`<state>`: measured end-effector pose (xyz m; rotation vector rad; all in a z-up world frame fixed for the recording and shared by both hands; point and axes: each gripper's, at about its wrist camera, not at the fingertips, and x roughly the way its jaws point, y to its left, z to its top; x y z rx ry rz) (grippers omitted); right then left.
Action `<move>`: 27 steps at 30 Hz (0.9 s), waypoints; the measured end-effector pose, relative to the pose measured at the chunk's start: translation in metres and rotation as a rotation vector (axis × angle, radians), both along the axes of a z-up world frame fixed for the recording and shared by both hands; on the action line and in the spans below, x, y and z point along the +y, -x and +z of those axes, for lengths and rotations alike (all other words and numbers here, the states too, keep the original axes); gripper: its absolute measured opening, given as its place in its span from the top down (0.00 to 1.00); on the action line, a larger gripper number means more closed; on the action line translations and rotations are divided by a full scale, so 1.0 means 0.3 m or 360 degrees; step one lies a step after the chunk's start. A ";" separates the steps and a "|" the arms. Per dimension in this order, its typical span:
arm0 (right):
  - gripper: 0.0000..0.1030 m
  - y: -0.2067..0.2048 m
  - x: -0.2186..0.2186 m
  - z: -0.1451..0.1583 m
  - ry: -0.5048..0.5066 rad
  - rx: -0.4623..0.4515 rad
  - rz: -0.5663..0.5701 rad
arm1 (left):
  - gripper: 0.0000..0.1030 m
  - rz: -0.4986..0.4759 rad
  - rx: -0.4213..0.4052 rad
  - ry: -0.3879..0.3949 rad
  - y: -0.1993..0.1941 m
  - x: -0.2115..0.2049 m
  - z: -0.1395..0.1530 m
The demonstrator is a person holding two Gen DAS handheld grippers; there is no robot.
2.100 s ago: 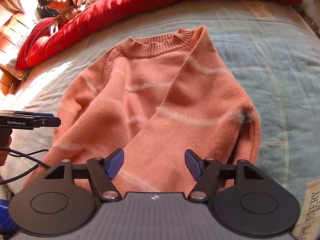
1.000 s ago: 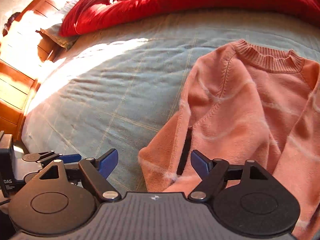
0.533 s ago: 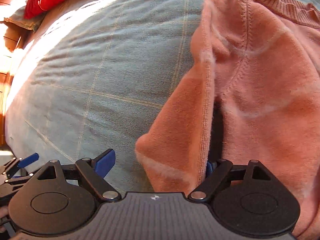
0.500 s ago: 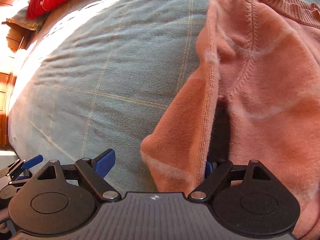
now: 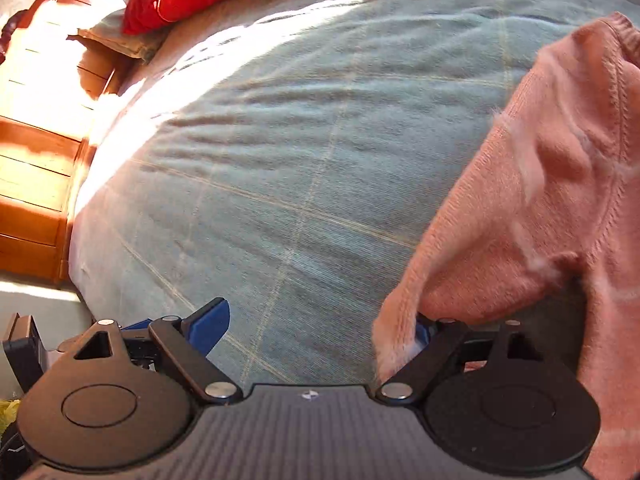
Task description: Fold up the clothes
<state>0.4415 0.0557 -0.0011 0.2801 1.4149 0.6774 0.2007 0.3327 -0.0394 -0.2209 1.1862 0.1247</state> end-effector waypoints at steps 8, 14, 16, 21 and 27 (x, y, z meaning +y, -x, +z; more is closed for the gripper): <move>0.11 -0.133 0.198 -0.017 -0.0080 -0.0005 0.0056 | 0.33 0.0065 -0.0030 -0.0030 0.004 0.117 0.002; 0.08 -0.246 0.349 0.007 -0.0093 -0.0081 0.0067 | 0.33 0.0131 -0.0053 -0.0038 0.021 0.196 0.003; 0.05 -0.291 0.398 0.005 -0.0083 -0.0100 0.0061 | 0.33 0.0150 -0.0052 -0.0041 0.024 0.215 -0.004; 0.00 -0.352 0.452 -0.084 -0.0001 0.0025 0.0079 | 0.33 0.0175 -0.0062 -0.0025 0.035 0.230 -0.006; 0.01 -0.247 0.315 -0.057 0.0051 0.0029 0.0128 | 0.33 0.0178 -0.0061 -0.0018 0.049 0.232 -0.004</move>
